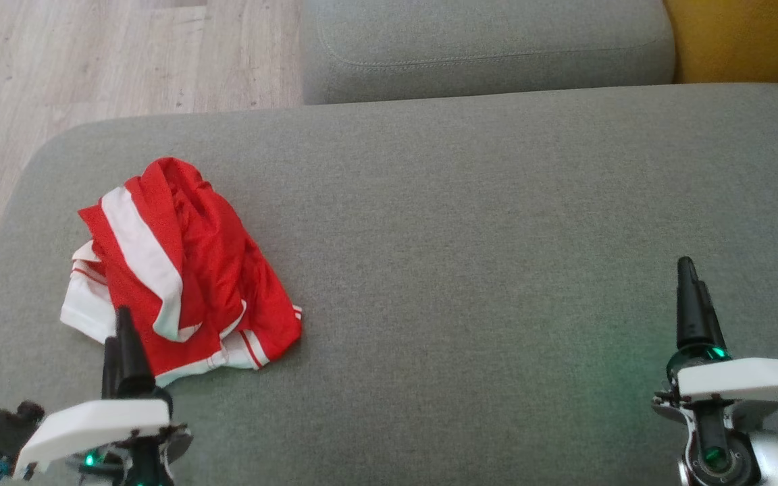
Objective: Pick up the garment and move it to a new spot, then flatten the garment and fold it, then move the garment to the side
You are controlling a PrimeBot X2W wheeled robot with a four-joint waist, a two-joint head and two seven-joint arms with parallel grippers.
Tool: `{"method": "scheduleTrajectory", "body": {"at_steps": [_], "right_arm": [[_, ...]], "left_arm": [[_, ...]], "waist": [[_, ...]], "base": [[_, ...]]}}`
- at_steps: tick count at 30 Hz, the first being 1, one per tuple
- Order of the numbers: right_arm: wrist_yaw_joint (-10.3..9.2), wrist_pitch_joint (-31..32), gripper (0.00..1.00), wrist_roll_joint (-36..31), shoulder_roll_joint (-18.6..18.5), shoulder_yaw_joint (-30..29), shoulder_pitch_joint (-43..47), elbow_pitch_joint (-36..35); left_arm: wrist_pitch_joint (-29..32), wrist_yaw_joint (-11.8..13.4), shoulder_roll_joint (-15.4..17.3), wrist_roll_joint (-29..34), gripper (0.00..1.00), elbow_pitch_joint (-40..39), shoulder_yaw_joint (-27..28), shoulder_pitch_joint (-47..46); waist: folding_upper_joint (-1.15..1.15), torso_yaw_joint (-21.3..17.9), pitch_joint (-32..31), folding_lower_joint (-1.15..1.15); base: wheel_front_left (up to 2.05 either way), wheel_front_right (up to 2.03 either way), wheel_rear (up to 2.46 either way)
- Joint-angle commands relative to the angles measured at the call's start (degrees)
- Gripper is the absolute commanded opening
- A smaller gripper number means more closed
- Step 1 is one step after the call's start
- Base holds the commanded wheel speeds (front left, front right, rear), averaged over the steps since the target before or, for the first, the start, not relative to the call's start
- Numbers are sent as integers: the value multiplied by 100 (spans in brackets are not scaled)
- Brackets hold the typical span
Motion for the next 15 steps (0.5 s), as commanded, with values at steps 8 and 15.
{"method": "scheduleTrajectory", "body": {"at_steps": [8, 15], "right_arm": [[-2, -198, 100, -1062, -35, 209, -331, -450], [-2, -316, 100, -1817, -37, 317, -315, -576]], "left_arm": [[-182, 244, 45, 1118, 100, -573, -254, -393], [-300, 240, 149, 2026, 100, -517, -654, -444]], "waist": [[0, -41, 51, 0], [0, -76, 53, 0]], "base": [[0, 0, 0], [0, 0, 0]]}}
